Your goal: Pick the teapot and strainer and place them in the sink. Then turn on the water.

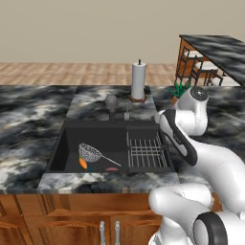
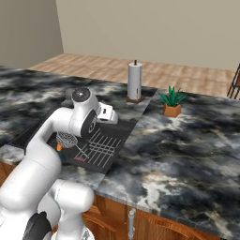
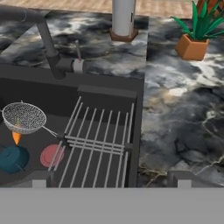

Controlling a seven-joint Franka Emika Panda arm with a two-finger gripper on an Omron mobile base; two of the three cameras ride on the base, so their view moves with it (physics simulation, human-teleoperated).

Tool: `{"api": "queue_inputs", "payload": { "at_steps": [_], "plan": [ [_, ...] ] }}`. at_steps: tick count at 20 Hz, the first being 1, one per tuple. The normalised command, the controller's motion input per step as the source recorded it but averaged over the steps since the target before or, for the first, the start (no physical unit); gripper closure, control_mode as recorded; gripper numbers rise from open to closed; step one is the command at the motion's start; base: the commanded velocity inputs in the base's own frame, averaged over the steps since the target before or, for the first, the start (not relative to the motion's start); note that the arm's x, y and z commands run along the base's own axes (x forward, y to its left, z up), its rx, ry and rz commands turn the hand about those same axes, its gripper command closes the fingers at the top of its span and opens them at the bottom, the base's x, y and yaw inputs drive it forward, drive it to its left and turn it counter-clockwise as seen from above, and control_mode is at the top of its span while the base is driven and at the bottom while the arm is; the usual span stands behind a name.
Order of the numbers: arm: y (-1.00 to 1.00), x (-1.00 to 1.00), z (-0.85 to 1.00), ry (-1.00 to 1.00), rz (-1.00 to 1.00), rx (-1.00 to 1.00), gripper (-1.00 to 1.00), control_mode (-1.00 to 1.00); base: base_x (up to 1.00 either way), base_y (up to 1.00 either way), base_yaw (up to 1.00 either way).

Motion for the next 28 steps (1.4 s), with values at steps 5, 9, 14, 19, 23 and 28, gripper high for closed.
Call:
{"api": "queue_inputs", "payload": {
  "at_steps": [5,9,14,19,23,28],
  "plan": [
    [0.0,0.04,0.0,-0.04,0.0,0.0,-1.0,-1.0,0.0,0.0,0.0],
    [0.03,0.0,0.0,-0.06,0.0,0.0,-1.0,-1.0,0.0,0.0,0.0],
    [0.0,0.0,0.0,-0.11,0.0,0.0,-1.0,-1.0,0.0,0.0,0.0],
    [0.01,0.0,0.0,-0.2,0.0,0.0,-1.0,-1.0,0.0,0.0,0.0],
    [0.0,0.0,0.02,-0.22,0.05,0.0,-1.0,-1.0,0.0,0.0,0.0],
    [0.0,-0.01,0.02,-0.18,0.2,0.01,-1.0,-1.0,0.0,0.0,0.0]
  ]
}}
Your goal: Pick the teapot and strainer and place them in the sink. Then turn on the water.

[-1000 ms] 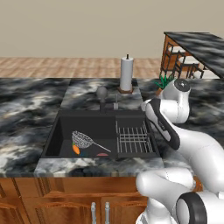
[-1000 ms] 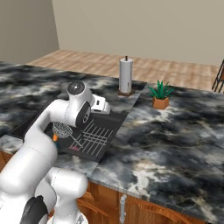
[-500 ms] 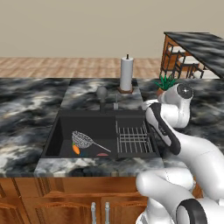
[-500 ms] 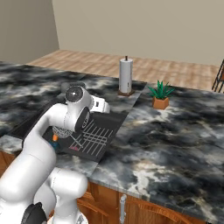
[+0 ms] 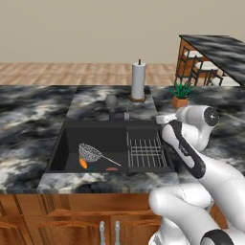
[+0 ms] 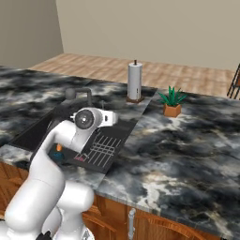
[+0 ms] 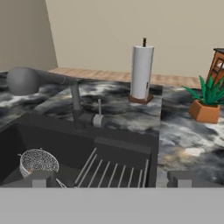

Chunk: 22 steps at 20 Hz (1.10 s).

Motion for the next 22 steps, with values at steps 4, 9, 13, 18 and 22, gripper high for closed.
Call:
{"api": "queue_inputs", "payload": {
  "at_steps": [4,9,13,18,22],
  "plan": [
    [0.0,0.09,0.03,-0.03,0.26,0.0,-1.0,-1.0,0.0,0.0,0.0],
    [-0.01,0.33,0.0,0.0,0.21,0.0,-1.0,-1.0,0.0,0.0,0.0],
    [0.0,0.25,0.0,0.0,0.14,0.0,-1.0,-1.0,0.0,0.0,0.0],
    [0.0,0.14,-0.01,-0.11,0.1,0.0,-1.0,-1.0,0.0,0.0,0.0],
    [0.0,0.05,-0.04,-0.25,0.02,0.0,-1.0,-1.0,0.0,0.0,0.0]
  ]
}}
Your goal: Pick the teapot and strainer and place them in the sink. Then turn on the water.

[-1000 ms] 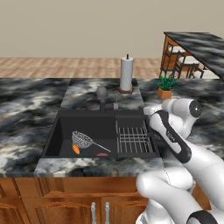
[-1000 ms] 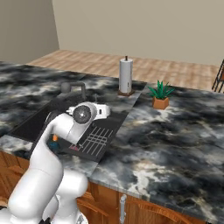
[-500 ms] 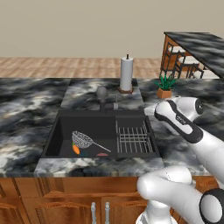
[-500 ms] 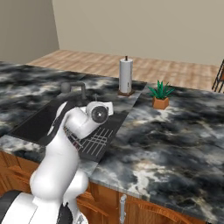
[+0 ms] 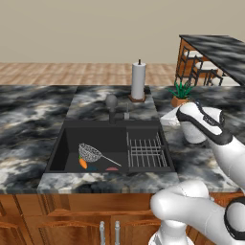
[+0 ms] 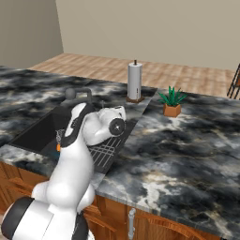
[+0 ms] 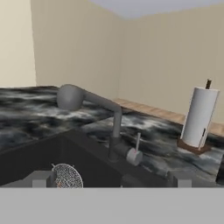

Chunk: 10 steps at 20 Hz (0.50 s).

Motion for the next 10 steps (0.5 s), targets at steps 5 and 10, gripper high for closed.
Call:
{"api": "queue_inputs", "payload": {
  "at_steps": [5,10],
  "plan": [
    [0.07,0.0,-0.04,-0.28,0.0,0.0,-1.0,-1.0,0.0,0.0,0.0],
    [0.13,0.09,-0.09,-0.22,-0.01,0.0,-1.0,-1.0,0.0,0.0,0.0]
  ]
}}
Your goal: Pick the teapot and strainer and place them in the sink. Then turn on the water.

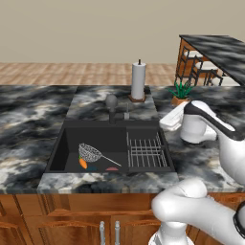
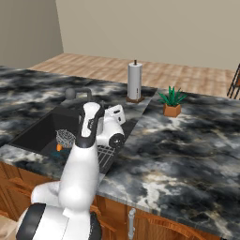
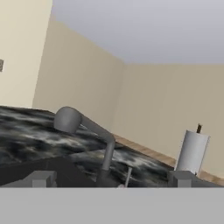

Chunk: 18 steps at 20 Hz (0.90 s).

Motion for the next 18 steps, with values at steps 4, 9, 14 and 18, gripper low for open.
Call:
{"api": "queue_inputs", "payload": {
  "at_steps": [4,9,14,18],
  "plan": [
    [0.13,0.12,-0.01,-0.08,-0.04,0.0,-1.0,-1.0,0.0,0.0,0.0],
    [0.12,0.1,-0.01,-0.01,-0.01,0.01,-1.0,-1.0,0.0,0.0,0.0],
    [0.04,0.2,-0.08,0.0,0.0,0.04,-1.0,-1.0,0.0,0.0,0.0],
    [0.0,0.18,0.0,0.0,0.0,0.05,-1.0,-1.0,0.0,0.0,0.0]
  ]
}}
